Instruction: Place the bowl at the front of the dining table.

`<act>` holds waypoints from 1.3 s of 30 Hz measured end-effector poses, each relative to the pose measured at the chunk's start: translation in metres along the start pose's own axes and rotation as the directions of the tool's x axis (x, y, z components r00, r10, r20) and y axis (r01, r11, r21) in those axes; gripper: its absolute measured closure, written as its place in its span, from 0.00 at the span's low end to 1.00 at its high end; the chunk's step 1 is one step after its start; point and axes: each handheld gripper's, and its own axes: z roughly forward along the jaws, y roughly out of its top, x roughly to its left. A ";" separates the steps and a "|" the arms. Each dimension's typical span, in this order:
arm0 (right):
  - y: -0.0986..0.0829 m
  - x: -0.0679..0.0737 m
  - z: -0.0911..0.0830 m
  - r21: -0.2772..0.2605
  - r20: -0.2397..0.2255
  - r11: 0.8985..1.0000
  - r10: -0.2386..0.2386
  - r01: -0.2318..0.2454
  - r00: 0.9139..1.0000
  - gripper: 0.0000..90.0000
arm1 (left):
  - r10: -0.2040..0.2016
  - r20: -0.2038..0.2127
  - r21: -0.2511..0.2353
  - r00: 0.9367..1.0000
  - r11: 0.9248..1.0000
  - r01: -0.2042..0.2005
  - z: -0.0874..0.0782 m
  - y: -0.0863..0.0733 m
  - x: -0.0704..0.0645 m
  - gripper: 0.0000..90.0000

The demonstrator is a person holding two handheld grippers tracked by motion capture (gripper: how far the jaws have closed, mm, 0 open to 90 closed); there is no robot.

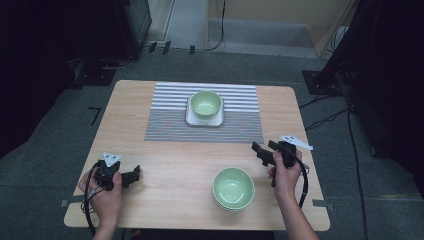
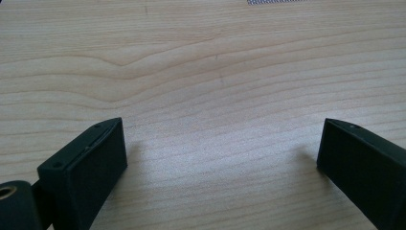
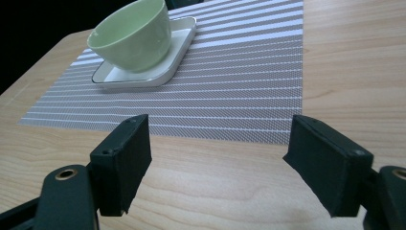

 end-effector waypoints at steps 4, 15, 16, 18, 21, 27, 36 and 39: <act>-0.004 -0.005 -0.004 0.001 0.012 1.000 -0.002 0.002 1.000 0.25 | -0.001 0.000 0.000 1.000 1.000 0.001 0.000 0.000 0.000 0.03; -0.017 -0.017 -0.015 0.009 0.041 1.000 0.000 -0.001 0.999 0.25 | -0.002 0.000 -0.001 1.000 1.000 0.002 0.000 0.000 0.000 0.03; -0.020 -0.020 -0.018 0.011 0.049 1.000 -0.001 0.001 0.999 0.25 | 0.000 0.000 0.001 1.000 1.000 0.000 0.000 0.000 0.000 0.03; -0.024 -0.024 -0.020 0.015 0.057 1.000 0.000 -0.001 0.998 0.25 | 0.000 0.000 0.000 1.000 1.000 0.000 0.000 0.000 0.000 0.03; -0.026 -0.027 -0.022 0.016 0.069 1.000 0.004 -0.005 0.998 0.25 | -0.001 0.000 0.000 1.000 1.000 0.001 0.000 0.000 0.000 0.03; -0.034 -0.038 -0.029 0.021 0.090 1.000 0.015 -0.017 0.996 0.25 | -0.001 0.000 0.000 1.000 1.000 0.001 0.000 0.000 0.000 0.03; -0.052 -0.053 -0.036 0.051 0.132 0.998 0.019 -0.026 0.991 0.25 | 0.000 0.000 0.000 1.000 1.000 0.000 0.000 0.000 0.000 0.03; -0.057 -0.058 -0.038 0.059 0.152 0.998 0.022 -0.031 0.988 0.25 | 0.000 0.000 0.000 1.000 1.000 0.000 0.000 0.000 0.000 0.03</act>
